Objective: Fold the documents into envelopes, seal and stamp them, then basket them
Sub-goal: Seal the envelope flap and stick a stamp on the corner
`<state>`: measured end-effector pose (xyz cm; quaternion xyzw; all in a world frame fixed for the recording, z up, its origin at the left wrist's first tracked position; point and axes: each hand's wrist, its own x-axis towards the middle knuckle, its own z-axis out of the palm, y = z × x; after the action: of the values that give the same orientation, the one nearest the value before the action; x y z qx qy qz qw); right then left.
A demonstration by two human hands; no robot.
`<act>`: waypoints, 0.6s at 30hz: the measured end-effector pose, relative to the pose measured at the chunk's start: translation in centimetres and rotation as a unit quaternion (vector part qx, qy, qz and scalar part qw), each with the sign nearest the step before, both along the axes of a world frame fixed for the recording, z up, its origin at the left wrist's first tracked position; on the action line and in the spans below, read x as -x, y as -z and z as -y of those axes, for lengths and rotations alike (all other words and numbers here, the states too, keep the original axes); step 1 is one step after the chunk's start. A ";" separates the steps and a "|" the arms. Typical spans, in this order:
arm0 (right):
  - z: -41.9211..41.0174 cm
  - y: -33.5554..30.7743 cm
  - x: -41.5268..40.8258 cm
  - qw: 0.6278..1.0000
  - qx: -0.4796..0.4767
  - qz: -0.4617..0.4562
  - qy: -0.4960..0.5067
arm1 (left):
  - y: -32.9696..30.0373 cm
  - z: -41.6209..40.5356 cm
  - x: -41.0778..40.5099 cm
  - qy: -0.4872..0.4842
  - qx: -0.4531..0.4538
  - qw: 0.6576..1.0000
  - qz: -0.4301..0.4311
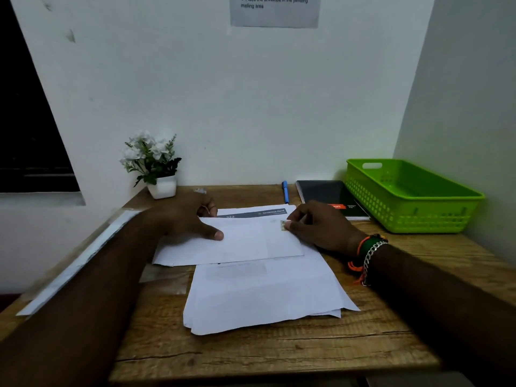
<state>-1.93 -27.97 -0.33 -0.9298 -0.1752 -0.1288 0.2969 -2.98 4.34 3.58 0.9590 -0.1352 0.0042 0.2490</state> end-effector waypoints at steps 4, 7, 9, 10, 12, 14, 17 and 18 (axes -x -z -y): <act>0.0 -1.4 0.4 0.988 -0.128 -0.064 -0.061 | -0.9 -0.7 0.4 0.020 0.106 0.994 0.000; 0.3 -3.6 1.9 0.957 -0.236 -0.144 -0.088 | -1.9 -0.6 1.3 0.018 0.177 0.984 -0.018; 0.8 -4.8 3.4 0.946 -0.264 -0.172 -0.082 | -2.3 -0.6 1.6 0.006 0.252 0.968 -0.003; 1.2 -5.3 4.1 0.945 -0.274 -0.164 -0.074 | -2.5 -0.5 1.8 -0.018 0.300 0.954 0.013; 2.6 -6.1 5.7 0.943 -0.305 -0.125 -0.050 | -2.7 0.3 2.3 -0.101 0.390 0.914 0.036; 4.1 -6.5 7.1 0.938 -0.333 -0.089 -0.023 | -2.7 1.8 3.0 -0.158 0.455 0.876 0.019; 6.8 -6.6 9.2 0.924 -0.376 -0.070 0.007 | -2.8 5.3 4.0 -0.155 0.493 0.856 -0.004; 7.7 -6.5 9.8 0.919 -0.388 -0.066 0.017 | -3.0 6.4 4.2 -0.151 0.508 0.848 -0.001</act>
<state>-11.71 -35.69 6.21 -0.7512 -0.0753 -0.1301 0.6427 -7.15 -2.11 6.57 0.7075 0.0328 0.1090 0.6975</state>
